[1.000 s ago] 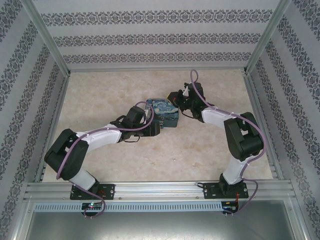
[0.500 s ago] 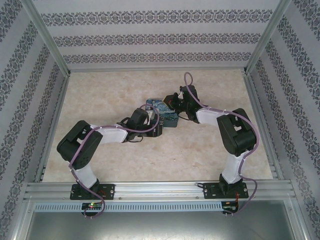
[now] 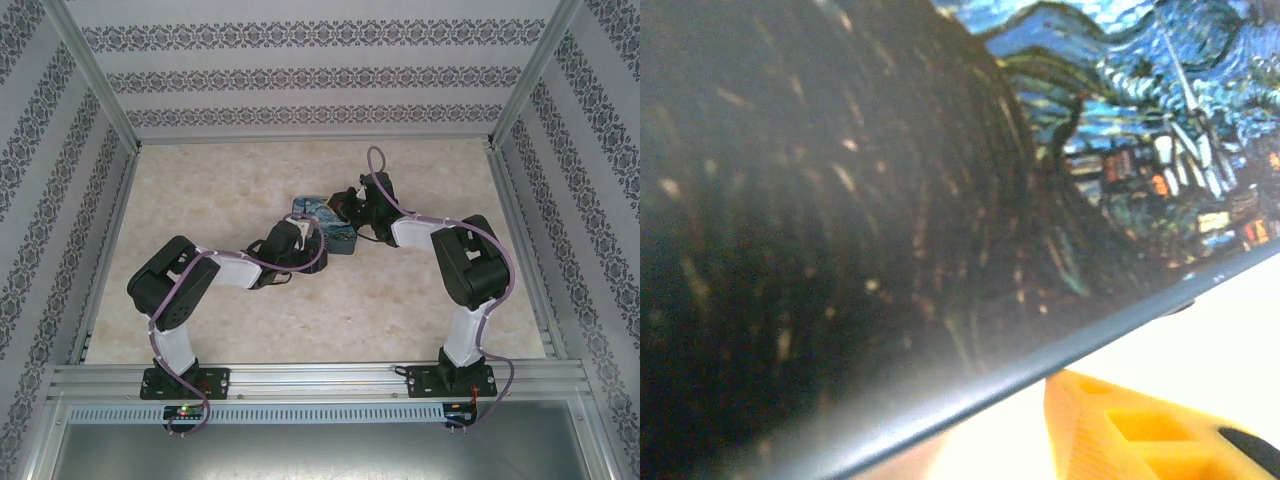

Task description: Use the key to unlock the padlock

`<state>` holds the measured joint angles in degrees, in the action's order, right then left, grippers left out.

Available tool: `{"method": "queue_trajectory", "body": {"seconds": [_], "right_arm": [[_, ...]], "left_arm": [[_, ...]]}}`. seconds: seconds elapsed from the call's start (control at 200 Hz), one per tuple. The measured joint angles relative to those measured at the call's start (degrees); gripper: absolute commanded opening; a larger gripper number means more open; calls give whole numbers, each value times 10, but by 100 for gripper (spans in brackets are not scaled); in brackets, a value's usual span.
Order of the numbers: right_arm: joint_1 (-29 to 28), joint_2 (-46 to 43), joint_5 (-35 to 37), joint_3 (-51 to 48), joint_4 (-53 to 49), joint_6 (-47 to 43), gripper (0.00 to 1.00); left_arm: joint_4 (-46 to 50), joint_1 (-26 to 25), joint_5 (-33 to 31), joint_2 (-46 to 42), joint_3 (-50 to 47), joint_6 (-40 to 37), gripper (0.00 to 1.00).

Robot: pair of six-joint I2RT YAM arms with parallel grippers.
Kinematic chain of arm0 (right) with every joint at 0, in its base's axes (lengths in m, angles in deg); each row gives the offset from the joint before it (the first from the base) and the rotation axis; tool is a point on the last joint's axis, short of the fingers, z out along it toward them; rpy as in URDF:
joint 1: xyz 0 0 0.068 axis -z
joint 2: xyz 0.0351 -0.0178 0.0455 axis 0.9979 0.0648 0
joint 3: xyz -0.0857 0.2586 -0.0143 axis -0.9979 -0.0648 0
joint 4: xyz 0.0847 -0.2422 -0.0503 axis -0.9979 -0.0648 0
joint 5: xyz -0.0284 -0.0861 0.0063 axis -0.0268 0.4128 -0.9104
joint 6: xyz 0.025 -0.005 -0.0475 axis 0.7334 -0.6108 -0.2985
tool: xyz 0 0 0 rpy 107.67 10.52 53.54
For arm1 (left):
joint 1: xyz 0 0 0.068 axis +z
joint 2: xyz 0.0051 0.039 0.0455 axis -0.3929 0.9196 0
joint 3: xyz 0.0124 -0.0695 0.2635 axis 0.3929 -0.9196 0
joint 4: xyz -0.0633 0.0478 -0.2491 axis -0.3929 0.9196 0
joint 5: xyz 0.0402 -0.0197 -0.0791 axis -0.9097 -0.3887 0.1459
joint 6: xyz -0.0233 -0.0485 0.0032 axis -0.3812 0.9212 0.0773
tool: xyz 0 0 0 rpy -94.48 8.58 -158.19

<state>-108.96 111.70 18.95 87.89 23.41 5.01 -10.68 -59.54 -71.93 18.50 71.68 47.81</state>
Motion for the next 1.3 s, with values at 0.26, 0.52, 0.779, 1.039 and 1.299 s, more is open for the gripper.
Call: {"method": "queue_trajectory", "body": {"seconds": [0.26, 0.52, 0.779, 1.039, 1.299], "right_arm": [[-1, 7, 0, 0, 12, 7, 0], [-1, 8, 0, -7, 26, 9, 0], [-1, 9, 0, -10, 34, 11, 0], [-1, 9, 0, -17, 48, 13, 0], [-1, 9, 0, -18, 53, 16, 0]], "left_arm": [[-33, -10, -15, 21, 10, 1, 49], [-52, -14, -12, 33, 19, 22, 49], [-116, -19, 8, 34, -1, 89, 49], [-176, -19, 12, 46, -12, 158, 50], [-279, -19, 11, 81, -32, 232, 49]]}}
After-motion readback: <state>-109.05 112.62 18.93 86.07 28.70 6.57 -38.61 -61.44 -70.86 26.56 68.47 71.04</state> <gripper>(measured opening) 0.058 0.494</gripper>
